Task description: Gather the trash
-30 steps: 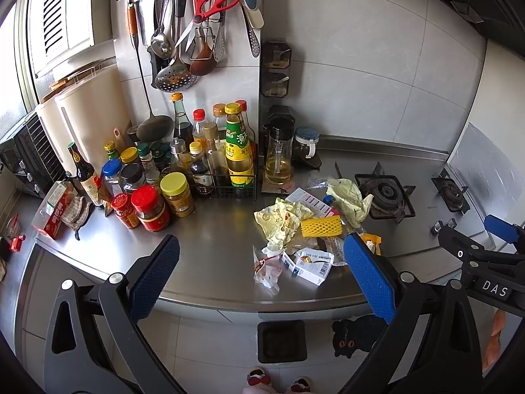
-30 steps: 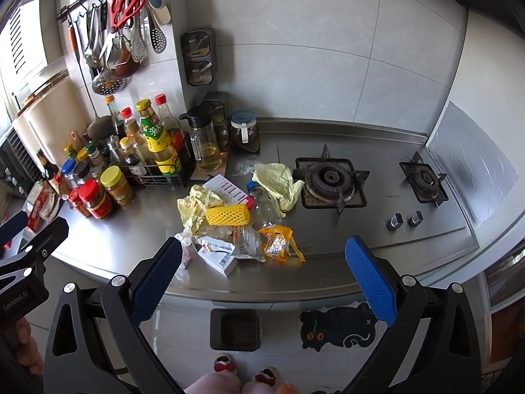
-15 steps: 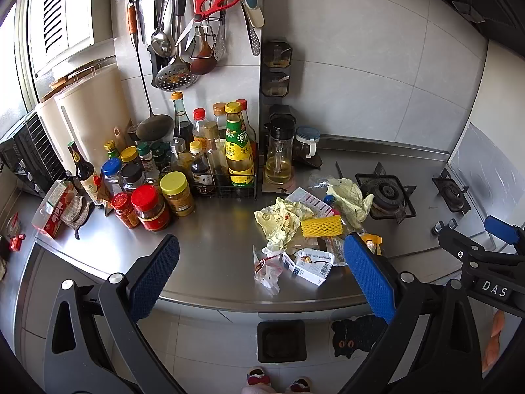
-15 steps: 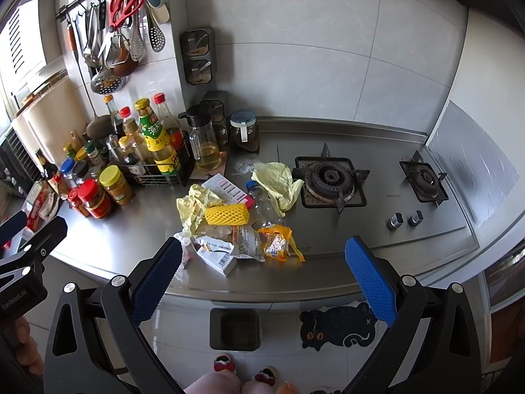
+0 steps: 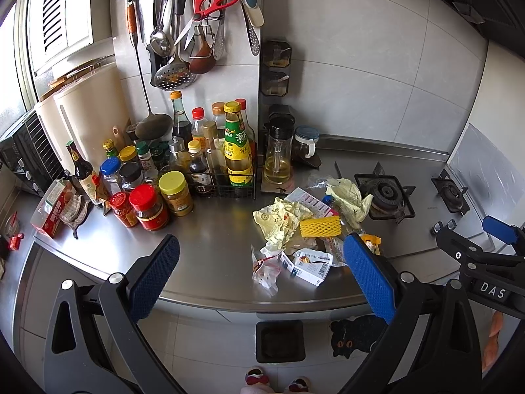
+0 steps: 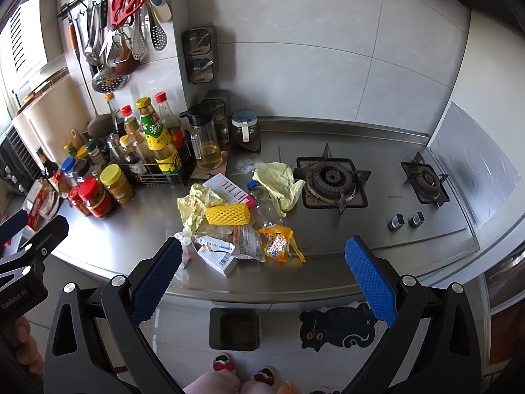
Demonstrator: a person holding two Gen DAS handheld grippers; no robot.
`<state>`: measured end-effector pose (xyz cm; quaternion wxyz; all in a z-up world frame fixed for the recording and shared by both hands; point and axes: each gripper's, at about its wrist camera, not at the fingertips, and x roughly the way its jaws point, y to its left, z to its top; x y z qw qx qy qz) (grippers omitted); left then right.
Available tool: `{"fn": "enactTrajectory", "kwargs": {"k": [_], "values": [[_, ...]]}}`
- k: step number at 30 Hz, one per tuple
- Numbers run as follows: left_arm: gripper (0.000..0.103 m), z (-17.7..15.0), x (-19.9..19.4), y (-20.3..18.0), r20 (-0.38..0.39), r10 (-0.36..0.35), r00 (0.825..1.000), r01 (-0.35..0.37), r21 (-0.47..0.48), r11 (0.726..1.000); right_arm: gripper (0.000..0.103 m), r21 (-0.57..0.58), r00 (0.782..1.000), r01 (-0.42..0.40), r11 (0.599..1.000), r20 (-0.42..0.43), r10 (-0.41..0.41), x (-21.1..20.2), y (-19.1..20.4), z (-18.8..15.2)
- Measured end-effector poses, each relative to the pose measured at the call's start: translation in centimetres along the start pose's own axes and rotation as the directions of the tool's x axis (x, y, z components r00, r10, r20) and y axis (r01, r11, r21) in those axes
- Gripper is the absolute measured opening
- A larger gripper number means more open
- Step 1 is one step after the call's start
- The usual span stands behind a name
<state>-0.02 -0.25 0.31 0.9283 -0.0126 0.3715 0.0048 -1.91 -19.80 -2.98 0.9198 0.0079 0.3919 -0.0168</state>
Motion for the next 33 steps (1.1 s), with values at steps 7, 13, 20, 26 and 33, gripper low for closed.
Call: {"fn": "enactTrajectory", "kwargs": {"k": [7, 13, 20, 26, 33], "values": [[0.095, 0.0, 0.1, 0.0, -0.001, 0.0, 1.0, 0.0, 0.0, 1.0, 0.1, 0.001, 1.0, 0.0, 1.0, 0.0, 0.0, 0.0, -0.1, 0.0], [0.095, 0.0, 0.1, 0.0, -0.001, 0.001, 1.0, -0.001, -0.001, 1.0, 0.1, -0.001, 1.0, -0.002, 1.0, 0.0, 0.002, 0.1, -0.1, 0.0], [0.095, 0.0, 0.2, -0.1, -0.003, 0.002, 1.0, -0.002, 0.0, 1.0, 0.1, 0.002, 1.0, 0.001, 1.0, -0.005, -0.001, 0.6, -0.2, 0.2], [0.095, 0.1, 1.1, -0.5, -0.016, 0.004, 1.0, -0.003, 0.005, 1.0, 0.1, 0.003, 1.0, 0.006, 1.0, -0.013, -0.006, 1.4, -0.3, 0.6], [0.095, -0.3, 3.1, -0.1, -0.031, 0.002, 1.0, -0.001, 0.027, 1.0, 0.1, 0.013, 0.999, 0.014, 1.0, 0.045, -0.015, 2.8, -1.2, 0.1]]}}
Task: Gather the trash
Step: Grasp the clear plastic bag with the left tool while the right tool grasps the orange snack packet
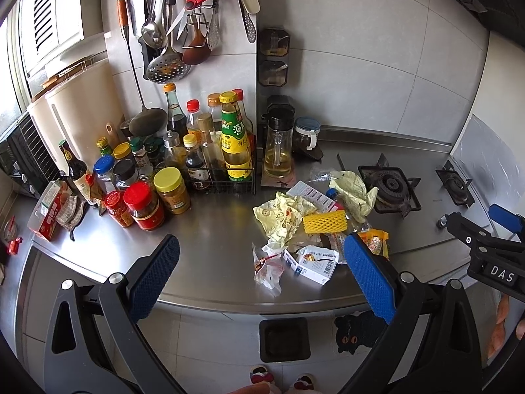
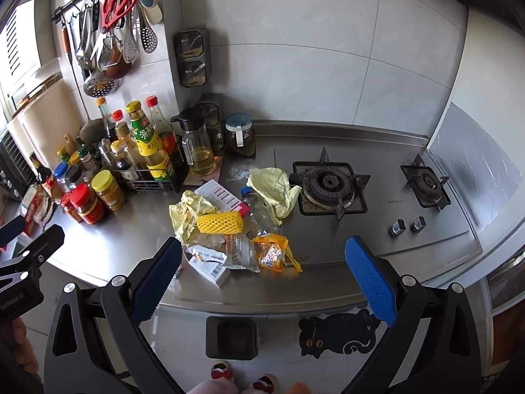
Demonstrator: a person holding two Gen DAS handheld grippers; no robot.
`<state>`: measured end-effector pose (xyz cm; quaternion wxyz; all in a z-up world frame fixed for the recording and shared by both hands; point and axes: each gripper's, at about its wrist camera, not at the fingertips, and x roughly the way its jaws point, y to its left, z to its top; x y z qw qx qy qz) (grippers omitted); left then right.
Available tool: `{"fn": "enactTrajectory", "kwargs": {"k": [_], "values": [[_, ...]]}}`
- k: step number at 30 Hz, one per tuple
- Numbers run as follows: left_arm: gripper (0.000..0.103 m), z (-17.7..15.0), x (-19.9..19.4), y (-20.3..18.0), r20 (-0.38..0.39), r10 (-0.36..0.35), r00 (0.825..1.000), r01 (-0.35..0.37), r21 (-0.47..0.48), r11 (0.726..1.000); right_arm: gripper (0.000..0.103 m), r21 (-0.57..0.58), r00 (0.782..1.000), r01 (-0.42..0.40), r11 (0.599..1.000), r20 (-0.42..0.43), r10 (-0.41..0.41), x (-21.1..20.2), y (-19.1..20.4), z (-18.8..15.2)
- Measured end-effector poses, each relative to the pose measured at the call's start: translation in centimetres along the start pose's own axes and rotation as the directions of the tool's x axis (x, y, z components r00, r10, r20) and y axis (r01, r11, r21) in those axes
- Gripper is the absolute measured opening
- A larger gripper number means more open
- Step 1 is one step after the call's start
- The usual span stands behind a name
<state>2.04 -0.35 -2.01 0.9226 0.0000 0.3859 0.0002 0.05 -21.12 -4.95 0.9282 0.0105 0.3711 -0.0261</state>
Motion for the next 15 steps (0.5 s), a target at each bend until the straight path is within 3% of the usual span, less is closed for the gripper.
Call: {"fn": "enactTrajectory", "kwargs": {"k": [4, 15], "values": [[0.095, -0.4, 1.7, 0.6, -0.005, -0.043, 0.999, 0.043, -0.009, 0.999, 0.1, 0.034, 0.997, -0.074, 0.997, -0.027, 0.075, 1.9, -1.0, -0.6], [0.095, -3.2, 9.1, 1.4, -0.08, -0.083, 0.993, 0.082, -0.021, 0.996, 0.1, 0.065, 0.996, 0.01, 0.998, -0.091, -0.004, 9.2, -3.7, -2.7]]}}
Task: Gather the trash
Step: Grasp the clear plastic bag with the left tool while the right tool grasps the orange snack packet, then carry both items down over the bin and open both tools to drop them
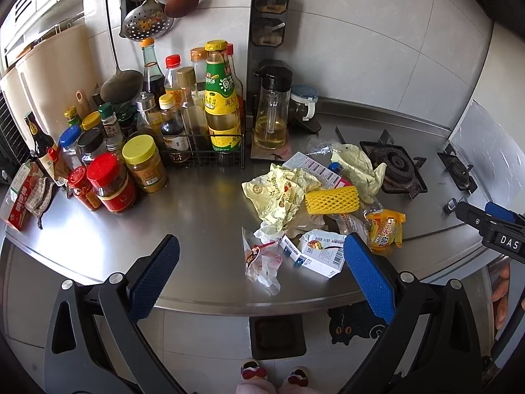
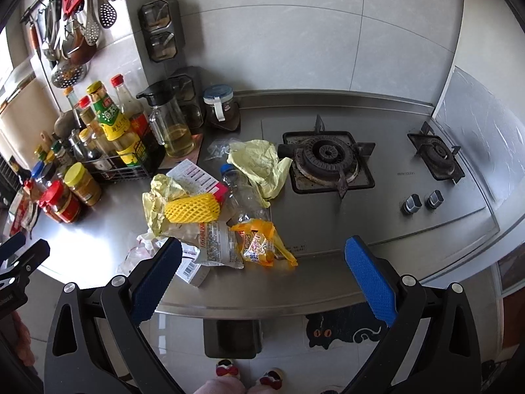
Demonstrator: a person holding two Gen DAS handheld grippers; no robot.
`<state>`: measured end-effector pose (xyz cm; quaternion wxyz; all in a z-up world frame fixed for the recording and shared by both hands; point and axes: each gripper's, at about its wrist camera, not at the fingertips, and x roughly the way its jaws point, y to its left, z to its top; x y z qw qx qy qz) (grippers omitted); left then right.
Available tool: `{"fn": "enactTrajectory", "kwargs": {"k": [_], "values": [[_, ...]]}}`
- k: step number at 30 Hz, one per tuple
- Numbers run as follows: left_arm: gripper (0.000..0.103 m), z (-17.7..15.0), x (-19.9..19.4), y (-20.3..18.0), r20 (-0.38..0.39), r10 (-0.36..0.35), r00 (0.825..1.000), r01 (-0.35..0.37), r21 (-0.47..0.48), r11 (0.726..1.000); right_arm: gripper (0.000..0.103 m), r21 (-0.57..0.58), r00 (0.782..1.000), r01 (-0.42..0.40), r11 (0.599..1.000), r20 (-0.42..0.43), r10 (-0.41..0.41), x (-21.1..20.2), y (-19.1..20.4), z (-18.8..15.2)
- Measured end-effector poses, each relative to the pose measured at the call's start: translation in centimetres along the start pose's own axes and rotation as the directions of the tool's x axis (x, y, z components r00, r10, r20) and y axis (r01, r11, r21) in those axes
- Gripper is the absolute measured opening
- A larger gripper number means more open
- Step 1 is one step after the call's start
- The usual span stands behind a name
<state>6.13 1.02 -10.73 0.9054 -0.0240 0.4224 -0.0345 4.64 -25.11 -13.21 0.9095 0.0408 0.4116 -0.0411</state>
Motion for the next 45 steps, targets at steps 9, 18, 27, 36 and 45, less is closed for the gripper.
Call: {"fn": "enactTrajectory", "kwargs": {"k": [9, 18, 27, 36, 45], "values": [[0.079, -4.0, 8.7, 1.1, -0.069, -0.052, 0.996, 0.054, 0.025, 0.998, 0.088, 0.011, 0.998, -0.058, 0.998, -0.024, 0.059, 8.2, -1.8, -3.0], [0.063, -6.3, 14.5, 1.8, -0.121, -0.077, 0.99, 0.081, 0.029, 0.996, 0.073, -0.012, 0.997, -0.062, 0.998, -0.056, 0.061, 13.7, -0.9, -3.3], [0.047, -7.3, 17.8, 1.9, -0.181, -0.104, 0.978, 0.11, 0.022, 0.994, 0.05, -0.013, 0.991, -0.085, 0.996, -0.105, 0.083, 17.2, -0.5, -4.0], [0.001, -7.2, 16.7, 1.4, -0.162, -0.141, 0.977, 0.148, 0.031, 0.988, 0.002, -0.05, 0.99, -0.118, 0.992, -0.083, 0.113, 15.9, -0.1, -4.7], [0.001, -8.0, 10.5, -0.9, -0.087, -0.151, 0.985, 0.156, 0.051, 0.986, 0.002, -0.053, 0.988, -0.155, 0.987, -0.001, 0.155, 9.1, -1.7, -5.6]]}}
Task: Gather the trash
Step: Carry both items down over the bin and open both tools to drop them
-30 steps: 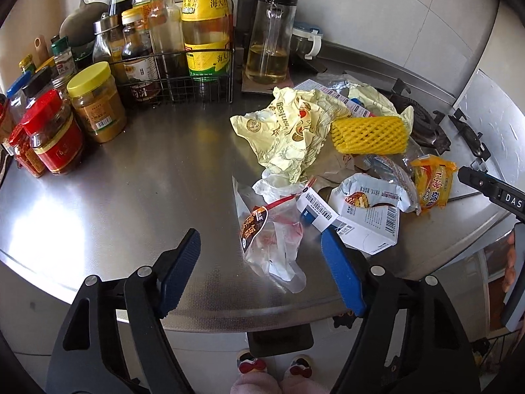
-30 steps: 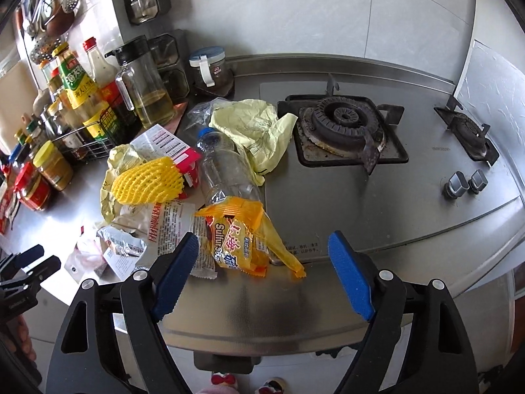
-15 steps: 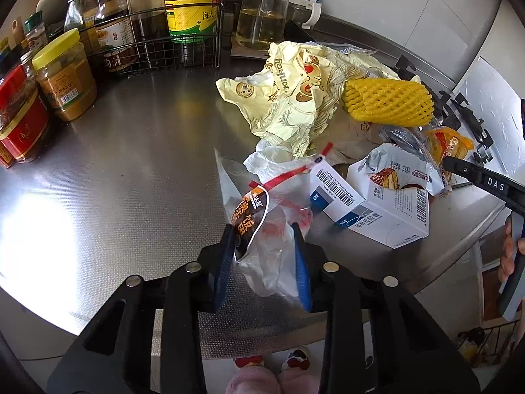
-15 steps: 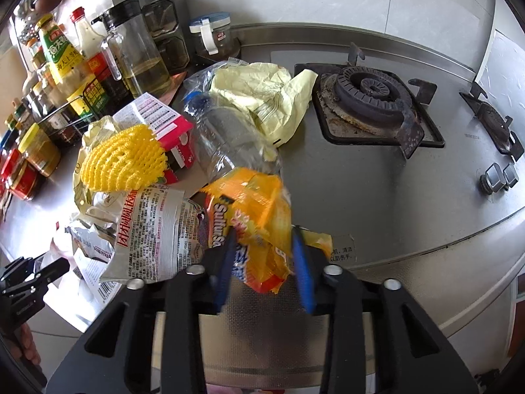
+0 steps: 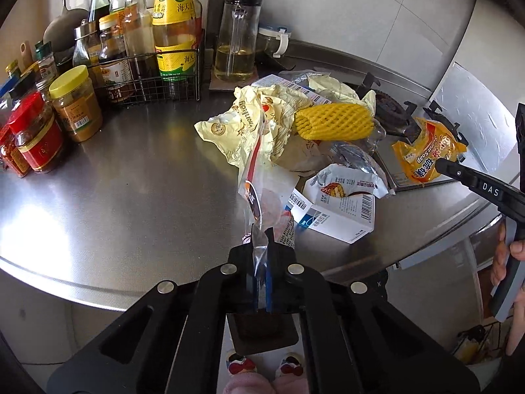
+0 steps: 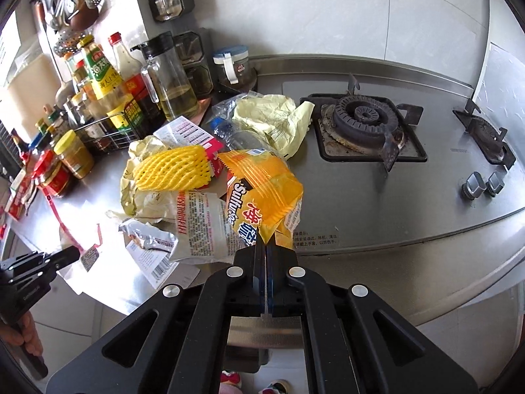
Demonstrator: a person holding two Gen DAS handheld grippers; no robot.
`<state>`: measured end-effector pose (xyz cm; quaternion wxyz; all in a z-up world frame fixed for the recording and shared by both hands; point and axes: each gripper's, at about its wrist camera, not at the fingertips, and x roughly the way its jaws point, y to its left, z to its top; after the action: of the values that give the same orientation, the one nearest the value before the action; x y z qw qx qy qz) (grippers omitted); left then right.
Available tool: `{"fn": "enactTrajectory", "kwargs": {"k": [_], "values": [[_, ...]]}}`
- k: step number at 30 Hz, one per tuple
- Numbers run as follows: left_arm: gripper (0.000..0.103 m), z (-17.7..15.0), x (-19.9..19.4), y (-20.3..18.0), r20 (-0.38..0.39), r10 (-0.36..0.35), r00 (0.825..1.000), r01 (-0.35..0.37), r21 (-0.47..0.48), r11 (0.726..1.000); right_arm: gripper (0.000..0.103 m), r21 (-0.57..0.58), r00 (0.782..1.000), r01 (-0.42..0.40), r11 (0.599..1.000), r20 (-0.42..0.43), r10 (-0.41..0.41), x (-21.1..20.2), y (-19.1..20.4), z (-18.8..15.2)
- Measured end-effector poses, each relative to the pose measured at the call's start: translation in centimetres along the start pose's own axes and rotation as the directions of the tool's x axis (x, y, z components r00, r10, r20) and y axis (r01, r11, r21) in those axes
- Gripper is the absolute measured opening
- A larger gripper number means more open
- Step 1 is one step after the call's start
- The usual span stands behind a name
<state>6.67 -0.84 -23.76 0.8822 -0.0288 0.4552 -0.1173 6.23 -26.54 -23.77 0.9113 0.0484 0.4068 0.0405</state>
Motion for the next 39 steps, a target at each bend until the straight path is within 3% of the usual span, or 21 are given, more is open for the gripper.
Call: {"fn": "enactTrajectory", "kwargs": {"k": [4, 10, 19, 24, 30, 39], "values": [[0.001, -1.4, -2.4, -1.0, 0.032, 0.058, 0.998, -0.059, 0.001, 0.998, 0.002, -0.011, 1.0, -0.026, 1.0, 0.015, 0.026, -2.5, -0.2, -1.3], [0.001, -4.0, -4.7, -1.5, 0.035, 0.078, 0.996, -0.077, -0.037, 0.996, 0.002, -0.043, 0.994, -0.11, 0.993, -0.008, 0.109, -4.5, 0.8, -4.5], [0.001, -10.5, -3.9, -2.4, -0.053, 0.007, 0.999, -0.01, -0.066, 0.998, 0.002, -0.061, 0.98, -0.172, 0.983, -0.114, 0.164, -3.9, 3.6, -11.2], [0.001, -15.2, -0.1, -1.9, -0.148, -0.044, 0.988, 0.031, -0.083, 0.996, 0.002, -0.021, 0.969, -0.173, 0.985, -0.185, 0.167, -0.5, 4.6, -16.0], [0.001, -20.4, 6.6, -1.3, -0.234, -0.074, 0.969, 0.056, -0.083, 0.995, 0.002, 0.054, 0.941, -0.185, 0.981, -0.279, 0.193, 7.5, 5.1, -22.3], [0.001, -28.1, 21.2, 1.0, -0.401, -0.07, 0.914, 0.015, -0.14, 0.99, 0.003, 0.185, 0.883, -0.13, 0.974, -0.425, 0.199, 22.4, 4.2, -29.7]]}}
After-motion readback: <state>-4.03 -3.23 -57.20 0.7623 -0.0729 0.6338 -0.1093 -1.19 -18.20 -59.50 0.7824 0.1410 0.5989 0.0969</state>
